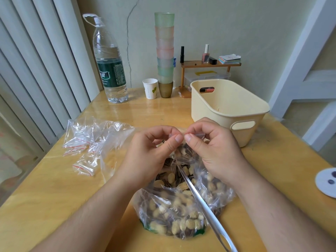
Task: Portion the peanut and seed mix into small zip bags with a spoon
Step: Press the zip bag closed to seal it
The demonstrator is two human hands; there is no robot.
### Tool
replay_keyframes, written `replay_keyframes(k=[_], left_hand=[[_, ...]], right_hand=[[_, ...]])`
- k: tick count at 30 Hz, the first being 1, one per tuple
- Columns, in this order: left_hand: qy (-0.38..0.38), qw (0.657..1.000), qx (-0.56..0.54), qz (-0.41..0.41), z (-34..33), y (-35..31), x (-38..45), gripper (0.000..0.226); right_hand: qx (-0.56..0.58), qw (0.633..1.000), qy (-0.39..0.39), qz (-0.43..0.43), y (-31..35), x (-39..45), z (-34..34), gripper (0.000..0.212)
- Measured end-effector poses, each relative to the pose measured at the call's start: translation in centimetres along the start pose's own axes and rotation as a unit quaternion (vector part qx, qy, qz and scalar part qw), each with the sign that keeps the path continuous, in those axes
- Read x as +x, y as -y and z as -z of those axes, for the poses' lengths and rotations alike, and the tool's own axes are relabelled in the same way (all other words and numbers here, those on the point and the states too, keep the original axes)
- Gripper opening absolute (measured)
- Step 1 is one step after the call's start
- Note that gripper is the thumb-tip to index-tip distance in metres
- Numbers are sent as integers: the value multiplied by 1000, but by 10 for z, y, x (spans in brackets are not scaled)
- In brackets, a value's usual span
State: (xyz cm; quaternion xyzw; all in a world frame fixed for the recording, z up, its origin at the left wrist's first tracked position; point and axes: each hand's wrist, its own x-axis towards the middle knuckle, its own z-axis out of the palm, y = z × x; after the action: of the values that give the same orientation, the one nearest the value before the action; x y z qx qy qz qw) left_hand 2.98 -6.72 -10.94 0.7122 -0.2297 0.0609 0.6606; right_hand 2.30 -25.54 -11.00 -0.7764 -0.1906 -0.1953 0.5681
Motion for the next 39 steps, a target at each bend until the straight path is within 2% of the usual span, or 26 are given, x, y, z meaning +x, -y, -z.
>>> replay_keyframes(k=[5, 12, 17, 23, 26, 30, 35, 39], left_hand=[[-33, 999, 11, 8, 0, -1, 0, 7], [-39, 998, 52, 2, 4, 2, 2, 8], [-61, 997, 35, 9, 6, 2, 2, 12], [-84, 996, 17, 14, 6, -3, 2, 9], [-87, 996, 17, 16, 7, -2, 1, 13], [-70, 996, 60, 10, 8, 2, 3, 7], [-73, 996, 41, 10, 8, -1, 3, 12], [-76, 997, 32, 16, 9, 2, 4, 12]], right_hand=[[35, 999, -20, -29, 2, -1, 0, 6], [26, 998, -40, -48, 4, -2, 4, 14], [10, 996, -53, -68, 4, -1, 3, 14], [46, 990, -83, -106, 5, 1, 3, 12], [28, 991, -81, -104, 4, 0, 5, 13], [-6, 990, -89, -105, 3, 0, 3, 20], [37, 989, -76, -121, 4, -1, 7, 11], [55, 989, -36, -135, 0, -2, 10, 14]])
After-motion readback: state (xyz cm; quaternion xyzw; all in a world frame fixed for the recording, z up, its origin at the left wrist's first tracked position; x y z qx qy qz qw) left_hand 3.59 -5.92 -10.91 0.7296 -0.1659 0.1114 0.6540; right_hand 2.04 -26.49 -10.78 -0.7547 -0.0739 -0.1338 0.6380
